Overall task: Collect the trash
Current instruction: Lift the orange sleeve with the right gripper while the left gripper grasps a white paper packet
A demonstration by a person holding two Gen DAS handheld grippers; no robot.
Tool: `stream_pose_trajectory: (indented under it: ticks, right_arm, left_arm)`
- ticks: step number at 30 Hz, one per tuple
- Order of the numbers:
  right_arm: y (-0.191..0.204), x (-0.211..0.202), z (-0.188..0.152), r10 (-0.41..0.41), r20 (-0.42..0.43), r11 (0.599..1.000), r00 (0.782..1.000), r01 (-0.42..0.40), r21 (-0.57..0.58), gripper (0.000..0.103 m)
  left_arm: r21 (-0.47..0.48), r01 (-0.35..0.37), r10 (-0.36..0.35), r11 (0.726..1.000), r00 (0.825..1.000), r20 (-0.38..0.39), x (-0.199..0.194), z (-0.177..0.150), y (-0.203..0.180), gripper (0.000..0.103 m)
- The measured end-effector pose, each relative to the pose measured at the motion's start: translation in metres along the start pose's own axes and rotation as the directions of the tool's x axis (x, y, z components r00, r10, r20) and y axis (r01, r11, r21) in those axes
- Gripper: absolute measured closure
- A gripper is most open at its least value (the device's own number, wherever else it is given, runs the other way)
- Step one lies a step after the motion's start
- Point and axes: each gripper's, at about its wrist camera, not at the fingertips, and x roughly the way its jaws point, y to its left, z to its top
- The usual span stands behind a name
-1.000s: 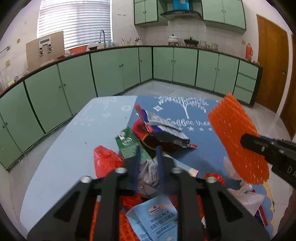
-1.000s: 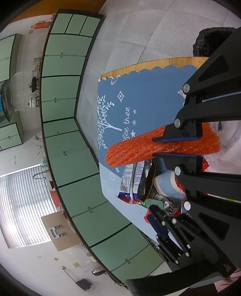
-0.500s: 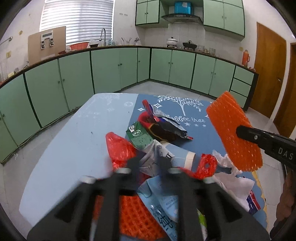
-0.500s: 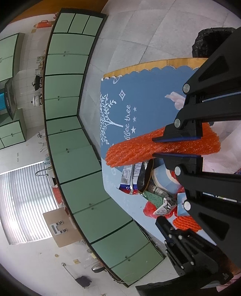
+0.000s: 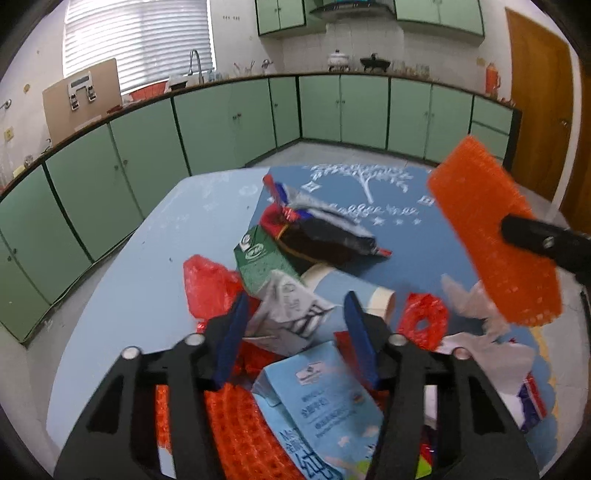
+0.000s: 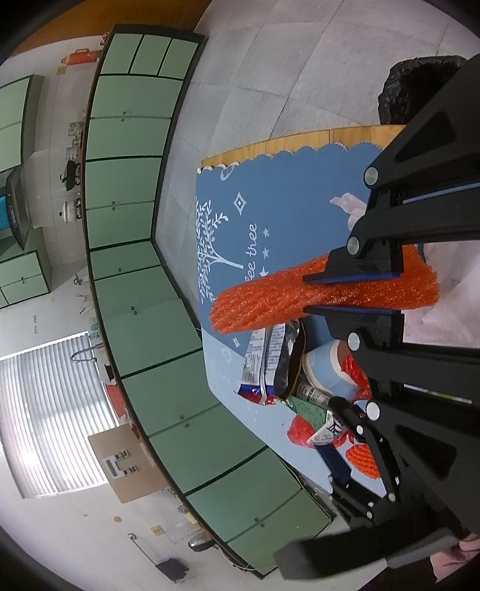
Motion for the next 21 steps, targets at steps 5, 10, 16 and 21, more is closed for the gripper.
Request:
stream_pose_trajectory:
  ticks: [5, 10, 16, 21]
  right_arm:
    - [0.001, 0.003, -0.001, 0.004, -0.009, 1.000, 1.000, -0.004, 0.000, 0.093]
    - [0.002, -0.003, 0.002, 0.004, 0.004, 1.000, 1.000, -0.004, -0.002, 0.093]
    - [0.006, -0.015, 0.004, 0.009, 0.029, 1.000, 1.000, -0.008, -0.013, 0.093]
    - [0.006, -0.025, 0.004, 0.006, 0.047, 1.000, 0.999, -0.005, -0.012, 0.093]
  left_arm:
    - [-0.023, 0.007, -0.007, 1.000, 1.000, 0.016, -0.002, 0.000, 0.006, 0.061]
    - [-0.040, 0.040, -0.036, 0.998, 0.995, 0.092, -0.025, 0.004, 0.011, 0.066]
    - [-0.025, 0.062, -0.056, 0.998, 0.979, 0.194, -0.059, 0.006, 0.010, 0.068]
    - [-0.035, 0.085, -0.075, 0.996, 0.971, 0.225, -0.075, 0.007, 0.009, 0.069]
